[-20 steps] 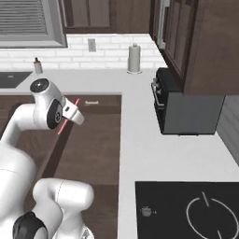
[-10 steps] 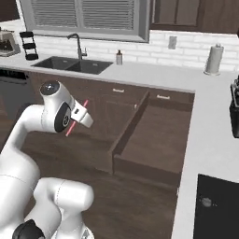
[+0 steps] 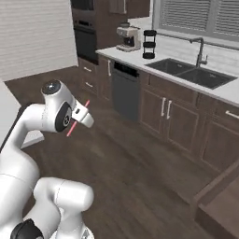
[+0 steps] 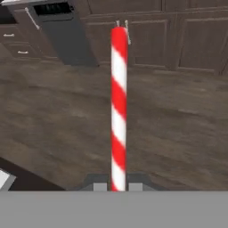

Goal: Take a straw from the drawer in front and place it inside the glass cup on the dining counter.

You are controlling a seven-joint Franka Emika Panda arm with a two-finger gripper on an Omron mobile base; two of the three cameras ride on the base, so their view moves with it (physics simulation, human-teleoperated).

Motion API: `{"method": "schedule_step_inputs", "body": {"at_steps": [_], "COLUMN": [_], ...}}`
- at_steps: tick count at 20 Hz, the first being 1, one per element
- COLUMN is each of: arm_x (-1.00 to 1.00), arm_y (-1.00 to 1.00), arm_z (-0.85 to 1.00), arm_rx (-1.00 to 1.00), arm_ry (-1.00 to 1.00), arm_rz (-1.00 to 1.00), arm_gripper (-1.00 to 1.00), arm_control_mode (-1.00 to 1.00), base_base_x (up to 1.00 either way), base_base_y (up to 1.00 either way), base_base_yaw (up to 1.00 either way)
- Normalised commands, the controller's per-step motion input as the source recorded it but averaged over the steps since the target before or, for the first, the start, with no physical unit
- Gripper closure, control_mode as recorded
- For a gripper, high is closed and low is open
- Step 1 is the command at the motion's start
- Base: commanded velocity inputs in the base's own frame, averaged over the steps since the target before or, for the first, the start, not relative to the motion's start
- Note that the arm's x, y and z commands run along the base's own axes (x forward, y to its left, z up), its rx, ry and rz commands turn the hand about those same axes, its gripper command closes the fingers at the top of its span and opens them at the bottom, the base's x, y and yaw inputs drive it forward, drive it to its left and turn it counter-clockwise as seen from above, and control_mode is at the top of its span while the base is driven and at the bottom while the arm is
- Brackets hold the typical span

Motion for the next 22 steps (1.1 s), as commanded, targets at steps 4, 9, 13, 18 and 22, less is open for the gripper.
{"method": "schedule_step_inputs", "body": {"at_steps": [4,9,13,18,22], "arm_x": [0.0,0.0,0.0,0.0,0.0], "arm_y": [0.0,0.0,0.0,0.0,0.0], "arm_z": [0.0,0.0,0.0,0.0,0.0], "arm_rx": [0.0,0.0,0.0,0.0,0.0], "arm_ry": [0.0,0.0,0.0,0.0,0.0], "arm_rz": [0.0,0.0,0.0,0.0,0.0], "arm_gripper": [1.0,1.0,1.0,1.0,1.0], "arm_control_mode": [1.0,1.0,1.0,1.0,1.0], "base_base_x": [0.09,0.33,0.6,0.93,0.77], "base_base_y": [0.34,0.17,0.0,0.0,-0.22], "base_base_yaw": [0.75,0.67,0.53,0.43,0.3]}}
